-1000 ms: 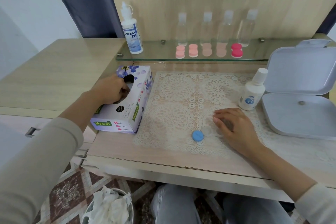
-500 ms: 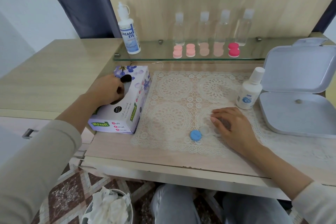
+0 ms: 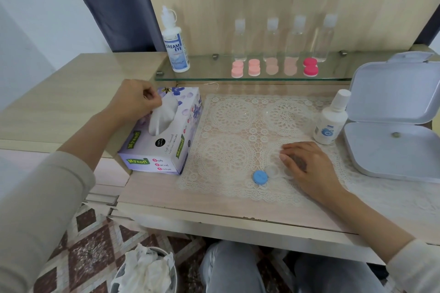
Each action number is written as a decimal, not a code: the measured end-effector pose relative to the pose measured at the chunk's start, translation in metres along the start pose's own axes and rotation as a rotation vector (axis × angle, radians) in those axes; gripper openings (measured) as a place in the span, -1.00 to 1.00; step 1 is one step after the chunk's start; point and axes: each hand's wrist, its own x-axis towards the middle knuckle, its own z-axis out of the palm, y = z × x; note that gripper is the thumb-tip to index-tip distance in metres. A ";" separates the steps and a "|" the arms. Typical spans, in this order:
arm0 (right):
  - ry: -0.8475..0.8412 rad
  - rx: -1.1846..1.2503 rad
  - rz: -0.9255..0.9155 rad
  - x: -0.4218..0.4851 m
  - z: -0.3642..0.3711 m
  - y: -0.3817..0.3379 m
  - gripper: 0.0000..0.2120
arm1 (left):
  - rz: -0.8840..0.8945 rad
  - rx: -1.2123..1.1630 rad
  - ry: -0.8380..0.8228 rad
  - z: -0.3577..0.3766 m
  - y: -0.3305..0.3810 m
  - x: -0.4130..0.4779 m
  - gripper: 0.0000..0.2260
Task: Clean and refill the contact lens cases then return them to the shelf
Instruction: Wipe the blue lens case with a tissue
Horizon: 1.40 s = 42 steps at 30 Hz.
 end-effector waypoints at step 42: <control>-0.049 0.233 -0.042 0.026 -0.064 -0.084 -0.66 | 0.335 -0.363 -0.357 0.030 0.121 -0.067 -0.85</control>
